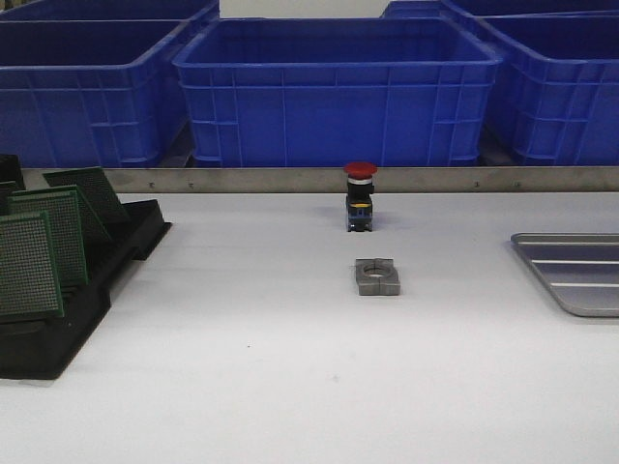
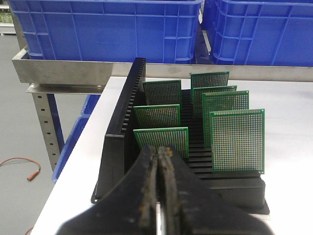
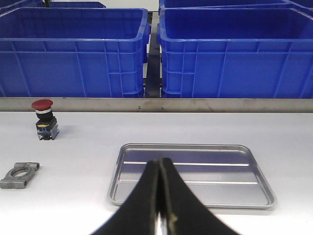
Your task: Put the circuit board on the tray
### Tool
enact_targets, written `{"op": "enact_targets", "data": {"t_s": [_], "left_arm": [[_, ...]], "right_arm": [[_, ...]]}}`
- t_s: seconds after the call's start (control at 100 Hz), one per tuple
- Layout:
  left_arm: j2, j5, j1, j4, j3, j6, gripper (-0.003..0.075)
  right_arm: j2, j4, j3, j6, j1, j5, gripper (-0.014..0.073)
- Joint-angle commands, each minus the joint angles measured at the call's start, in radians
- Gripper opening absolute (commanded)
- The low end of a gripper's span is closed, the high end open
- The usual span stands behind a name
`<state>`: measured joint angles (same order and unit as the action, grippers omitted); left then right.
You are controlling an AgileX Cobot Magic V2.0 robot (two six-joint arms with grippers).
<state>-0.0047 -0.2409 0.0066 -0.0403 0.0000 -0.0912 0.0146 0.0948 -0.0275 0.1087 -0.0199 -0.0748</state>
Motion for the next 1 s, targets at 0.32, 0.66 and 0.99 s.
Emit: {"op": "enact_targets", "data": {"t_s": [0.32,0.66,0.99], "left_arm": [[-0.031,0.077,0.001,-0.008,0.048,-0.010,-0.0020],[-0.031,0.292,0.001,-0.008,0.048,-0.010,-0.0020],[-0.031,0.289,0.001,-0.008,-0.057,-0.010,-0.0020]], "right_arm": [[0.022,0.000,0.013,-0.002,-0.001,0.080,-0.0060],[0.022,0.000,0.013,-0.002,-0.001,0.080,-0.0060],[0.022,0.000,0.013,-0.002,-0.001,0.080,-0.0060]]}}
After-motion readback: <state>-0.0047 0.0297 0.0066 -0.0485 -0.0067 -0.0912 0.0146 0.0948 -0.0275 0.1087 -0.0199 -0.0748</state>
